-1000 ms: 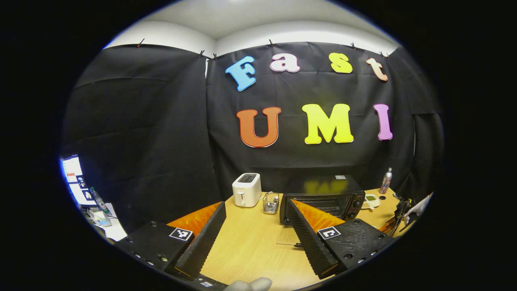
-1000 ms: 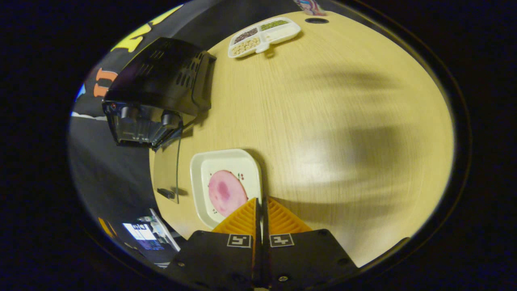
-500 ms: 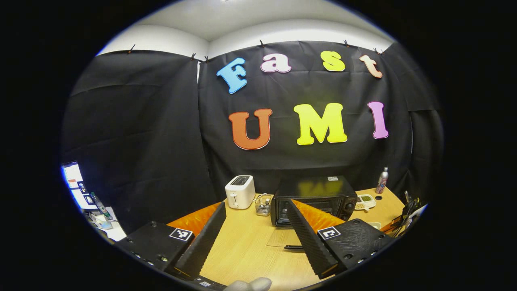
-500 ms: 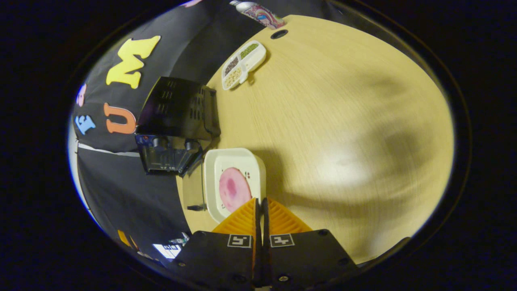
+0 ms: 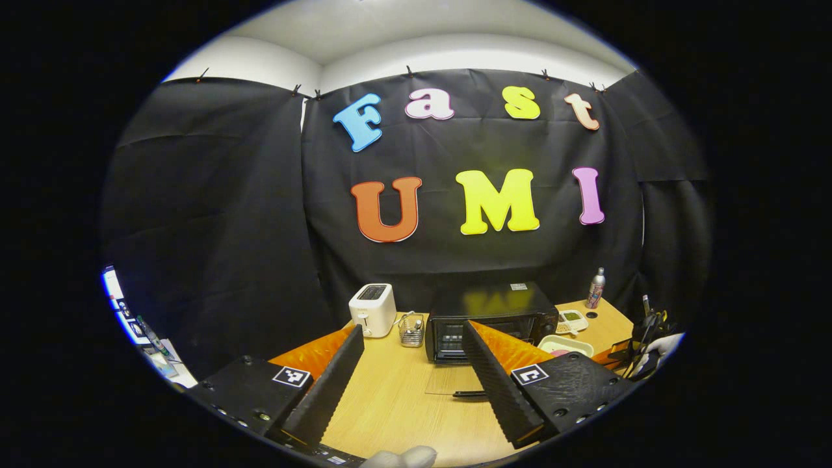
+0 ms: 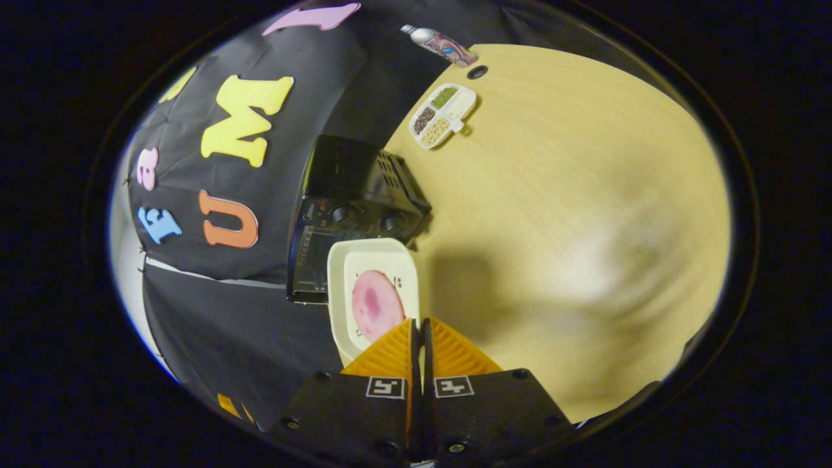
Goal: Open the electric oven with the left hand, put the food in, and close the electric oven.
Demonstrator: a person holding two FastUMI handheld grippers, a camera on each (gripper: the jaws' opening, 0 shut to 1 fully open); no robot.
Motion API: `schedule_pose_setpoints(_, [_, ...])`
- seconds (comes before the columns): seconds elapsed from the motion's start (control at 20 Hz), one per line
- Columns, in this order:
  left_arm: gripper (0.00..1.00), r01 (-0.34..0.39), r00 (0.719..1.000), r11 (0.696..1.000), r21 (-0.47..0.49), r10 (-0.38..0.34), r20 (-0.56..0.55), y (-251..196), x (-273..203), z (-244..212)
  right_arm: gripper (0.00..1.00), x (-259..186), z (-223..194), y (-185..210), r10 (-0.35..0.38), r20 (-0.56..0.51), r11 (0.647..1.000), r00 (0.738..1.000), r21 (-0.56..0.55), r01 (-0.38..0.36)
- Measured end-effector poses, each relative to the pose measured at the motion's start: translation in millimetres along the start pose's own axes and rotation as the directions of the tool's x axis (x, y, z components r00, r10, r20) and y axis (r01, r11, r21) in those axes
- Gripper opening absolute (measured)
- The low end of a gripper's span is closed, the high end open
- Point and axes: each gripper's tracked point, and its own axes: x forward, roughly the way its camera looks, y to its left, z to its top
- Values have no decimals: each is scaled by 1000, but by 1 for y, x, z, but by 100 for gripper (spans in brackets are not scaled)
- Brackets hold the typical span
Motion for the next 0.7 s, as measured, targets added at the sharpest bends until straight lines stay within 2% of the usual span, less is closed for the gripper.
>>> schedule_pose_setpoints(0.35, [96, 1, 1000, 1000, 12, -2, 19, 56, -4, 11, 4, 60, -43, 41, 4, 117, 990, 993, 138, -20])
schedule_pose_setpoints(0.45, [96, 2, 1000, 1000, 7, -2, 14, 63, -4, 10, 0, 79, -52, 52, 3, 128, 987, 992, 159, -23])
schedule_pose_setpoints(0.5, [96, 1, 1000, 1000, 10, -2, 10, 66, -4, 9, 4, 88, -55, 58, 4, 134, 985, 991, 173, -28])
schedule_pose_setpoints(0.7, [96, 5, 1000, 1000, 14, -5, 11, 72, -2, 13, 4, 121, -57, 76, -1, 182, 968, 983, 246, -45])
